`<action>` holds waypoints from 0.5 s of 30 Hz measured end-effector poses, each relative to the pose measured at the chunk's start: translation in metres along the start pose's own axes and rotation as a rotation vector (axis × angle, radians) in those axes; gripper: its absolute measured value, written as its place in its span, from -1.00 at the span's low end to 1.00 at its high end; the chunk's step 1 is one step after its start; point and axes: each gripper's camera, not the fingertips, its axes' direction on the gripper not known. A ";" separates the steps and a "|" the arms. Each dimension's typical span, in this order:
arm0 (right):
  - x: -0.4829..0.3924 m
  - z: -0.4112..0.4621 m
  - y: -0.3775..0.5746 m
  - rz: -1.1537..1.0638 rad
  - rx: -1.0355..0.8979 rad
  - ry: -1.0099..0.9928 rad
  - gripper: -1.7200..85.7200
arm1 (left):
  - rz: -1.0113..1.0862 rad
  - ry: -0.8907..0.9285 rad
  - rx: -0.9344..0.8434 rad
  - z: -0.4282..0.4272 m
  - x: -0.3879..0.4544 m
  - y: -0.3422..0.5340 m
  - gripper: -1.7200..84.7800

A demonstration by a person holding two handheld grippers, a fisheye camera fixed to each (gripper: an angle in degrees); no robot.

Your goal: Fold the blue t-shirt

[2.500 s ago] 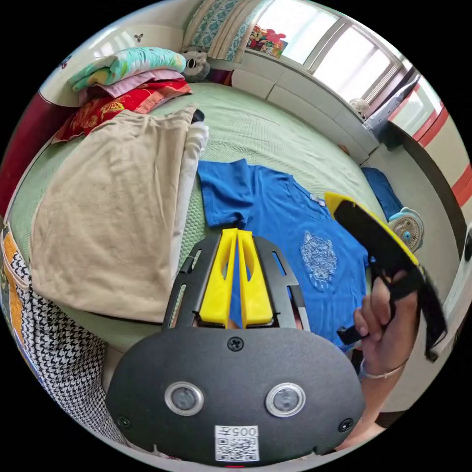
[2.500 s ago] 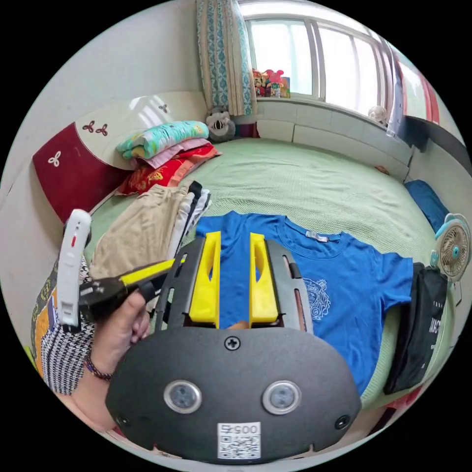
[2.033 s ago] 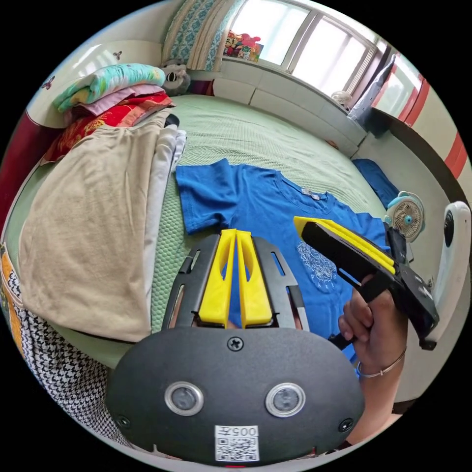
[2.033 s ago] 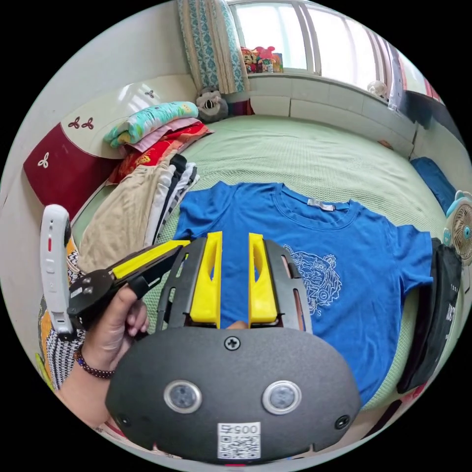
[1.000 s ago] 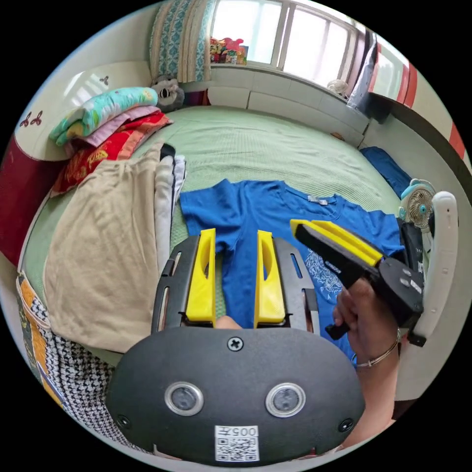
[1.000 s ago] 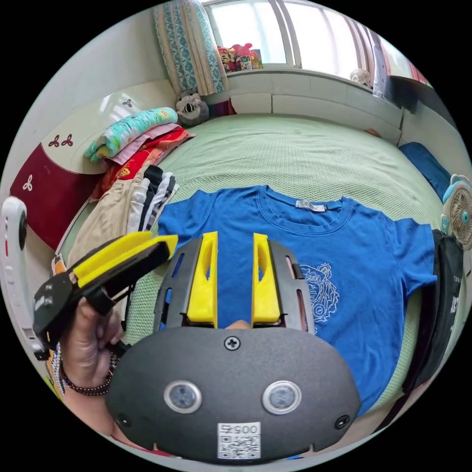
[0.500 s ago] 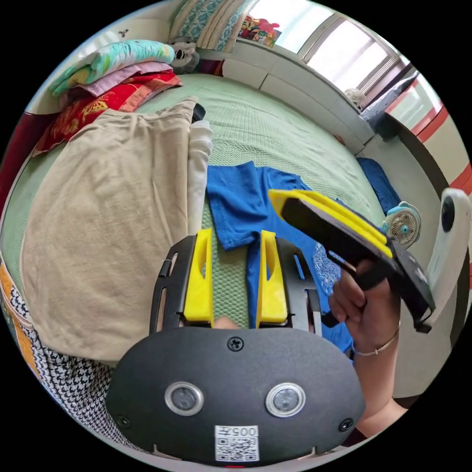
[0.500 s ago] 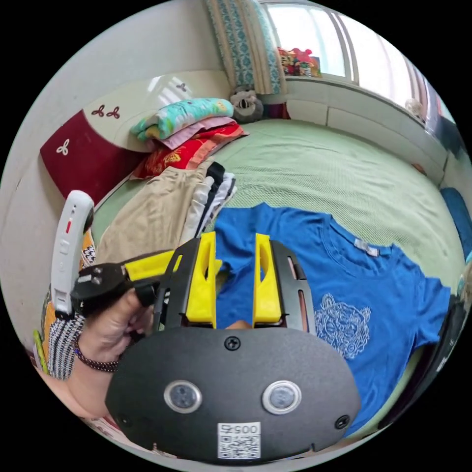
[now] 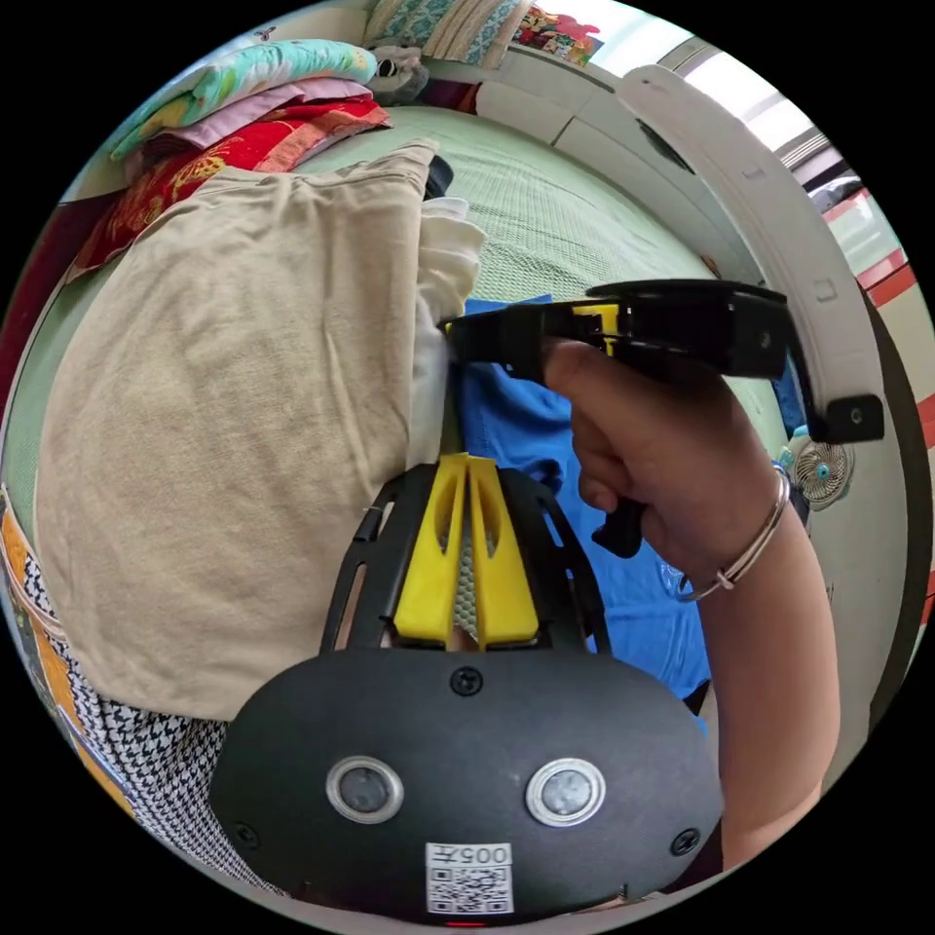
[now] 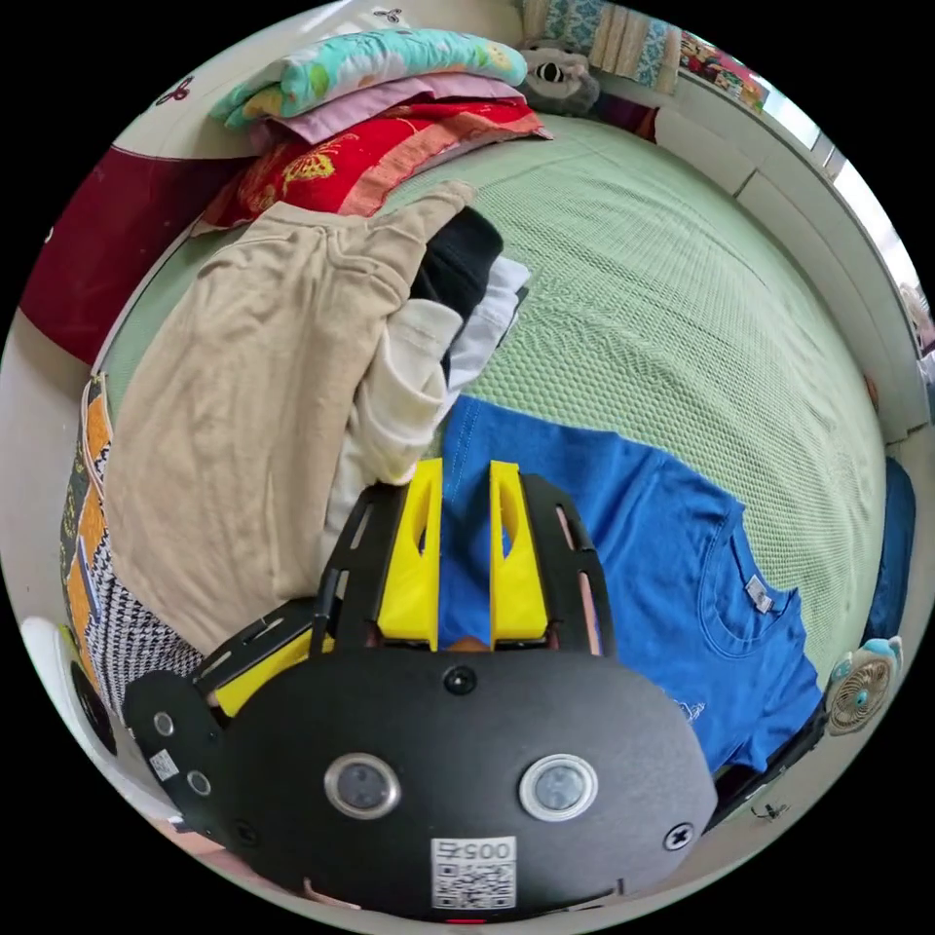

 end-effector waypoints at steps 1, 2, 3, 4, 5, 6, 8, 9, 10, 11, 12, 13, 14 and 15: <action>0.008 -0.006 0.000 0.028 0.017 -0.012 -0.88 | 0.004 0.017 0.009 -0.002 0.000 0.000 -0.96; 0.017 -0.015 0.002 0.058 0.057 -0.034 -0.92 | 0.006 0.024 0.015 -0.004 0.000 0.001 -0.97; 0.023 -0.021 0.003 0.073 0.077 -0.055 -0.93 | 0.011 0.042 0.040 -0.010 0.001 0.003 -0.97; 0.035 -0.034 0.007 0.112 0.116 -0.104 -0.94 | 0.026 0.072 0.077 -0.019 0.002 0.006 -0.97; 0.049 -0.047 0.013 0.154 0.158 -0.145 -0.94 | 0.040 0.092 0.099 -0.024 0.004 0.009 -0.97; 0.056 -0.054 0.017 0.169 0.180 -0.159 -0.95 | 0.079 0.132 0.140 -0.033 0.008 0.014 -0.97; 0.085 -0.081 0.039 0.216 0.257 -0.187 -0.95 | 0.130 0.157 0.187 -0.047 0.017 0.022 -0.97; 0.093 -0.087 0.045 0.227 0.271 -0.190 -0.94 | 0.168 0.158 0.214 -0.055 0.023 0.028 -0.97; 0.109 -0.096 0.060 0.249 0.298 -0.191 -0.94 | 0.208 0.161 0.221 -0.059 0.029 0.032 -0.97; 0.127 -0.100 0.076 0.287 0.325 -0.186 -0.93 | 0.223 0.164 0.219 -0.059 0.032 0.033 -0.97; 0.136 -0.101 0.083 0.311 0.334 -0.183 -0.92 | 0.230 0.173 0.210 -0.058 0.035 0.033 -0.96; 0.156 -0.098 0.097 0.366 0.337 -0.182 -0.89 | 0.222 0.188 0.195 -0.053 0.038 0.032 -0.95; 0.175 -0.091 0.109 0.429 0.311 -0.186 -0.86 | 0.219 0.197 0.185 -0.050 0.039 0.031 -0.94; 0.184 -0.087 0.114 0.454 0.295 -0.190 -0.84 | 0.221 0.211 0.162 -0.044 0.042 0.030 -0.91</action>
